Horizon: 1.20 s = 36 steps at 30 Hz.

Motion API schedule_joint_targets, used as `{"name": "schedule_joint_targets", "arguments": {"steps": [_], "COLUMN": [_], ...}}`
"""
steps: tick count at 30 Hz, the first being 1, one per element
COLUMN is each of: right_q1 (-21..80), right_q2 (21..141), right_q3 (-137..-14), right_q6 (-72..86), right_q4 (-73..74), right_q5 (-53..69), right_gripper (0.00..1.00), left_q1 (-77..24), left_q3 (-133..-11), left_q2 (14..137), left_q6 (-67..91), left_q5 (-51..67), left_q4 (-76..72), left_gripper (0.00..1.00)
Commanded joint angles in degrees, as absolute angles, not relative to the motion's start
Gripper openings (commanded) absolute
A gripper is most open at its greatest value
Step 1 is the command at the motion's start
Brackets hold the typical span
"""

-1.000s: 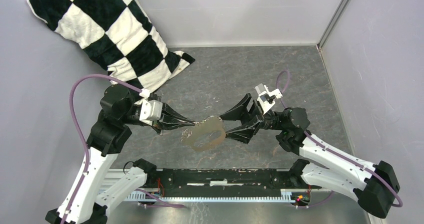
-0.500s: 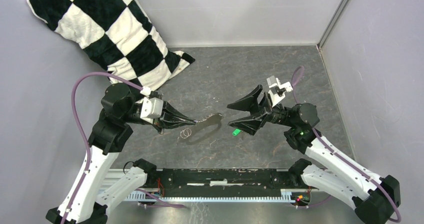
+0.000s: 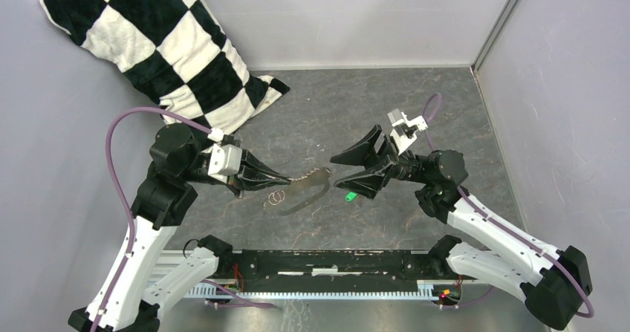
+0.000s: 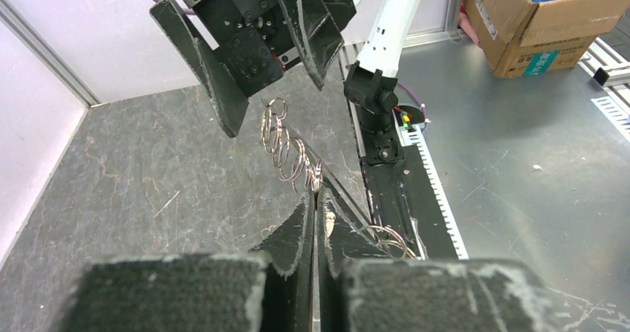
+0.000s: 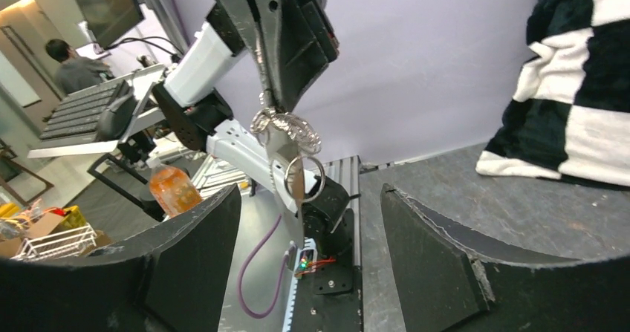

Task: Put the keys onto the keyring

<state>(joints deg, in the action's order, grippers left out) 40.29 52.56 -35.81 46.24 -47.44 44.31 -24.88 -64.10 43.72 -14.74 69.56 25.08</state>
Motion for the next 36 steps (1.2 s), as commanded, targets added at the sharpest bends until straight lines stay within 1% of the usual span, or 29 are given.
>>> {"name": "schedule_joint_targets", "arguments": {"steps": [1,4,9,12,13,15,17,19,21,24,26,32,36], "right_q1": [42.45,45.42,49.69,50.02,50.00,49.97,49.97,50.01,50.01,49.99,50.09,50.02,49.38], "right_q2": [53.16,55.13,57.32,57.89,58.10,58.44,58.62,58.34,57.89,58.05,58.40,60.50,62.86], "right_q3": [-42.80,-42.34,-40.54,-37.79,-36.92,-35.26,-34.82,-34.47,-33.42,-31.27,-31.19,-32.96,-36.55], "right_q6": [34.06,35.42,39.42,46.03,48.24,52.77,55.26,56.62,58.04,61.36,61.82,61.56,61.97], "right_q4": [-33.65,-35.79,-42.95,-49.60,-52.23,-55.10,-55.22,-52.74,-52.00,-56.34,-56.69,-54.03,-46.85], "right_q5": [41.95,41.74,40.02,38.57,37.90,35.58,34.08,31.84,30.26,29.46,29.61,31.10,33.92], "right_gripper": [0.76,0.75,0.68,0.59,0.53,0.36,0.17,0.02,0.01,0.01,0.01,0.01,0.01], "left_q1": [-25.14,-25.14,-25.14,-25.14,-25.14,-25.14,-25.14,-25.14,-25.14,-25.15,-25.14,-25.18,-25.14], "left_q3": [-64.24,-64.08,-63.98,-63.39,-63.06,-62.28,-61.12,-59.36,-57.26,-54.05,-52.18,-51.50,-53.01], "left_q2": [43.51,43.53,43.39,42.64,42.30,41.59,40.69,39.33,37.74,35.29,34.10,33.15,33.89], "left_q6": [-11.53,-10.40,-9.36,-10.42,-11.57,-16.86,-24.41,-28.71,-31.92,-33.04,-33.80,-31.25,-28.79], "left_q5": [70.44,70.31,69.85,68.66,68.01,66.07,63.52,60.52,57.63,52.86,51.69,52.96,55.90], "left_q4": [22.53,21.41,20.36,20.49,21.01,23.85,26.78,27.19,26.07,21.53,19.49,16.72,17.26], "left_gripper": [0.02,0.02,0.02,0.02,0.02,0.02,0.02,0.02,0.02,0.02,0.02,0.02,0.02]}}
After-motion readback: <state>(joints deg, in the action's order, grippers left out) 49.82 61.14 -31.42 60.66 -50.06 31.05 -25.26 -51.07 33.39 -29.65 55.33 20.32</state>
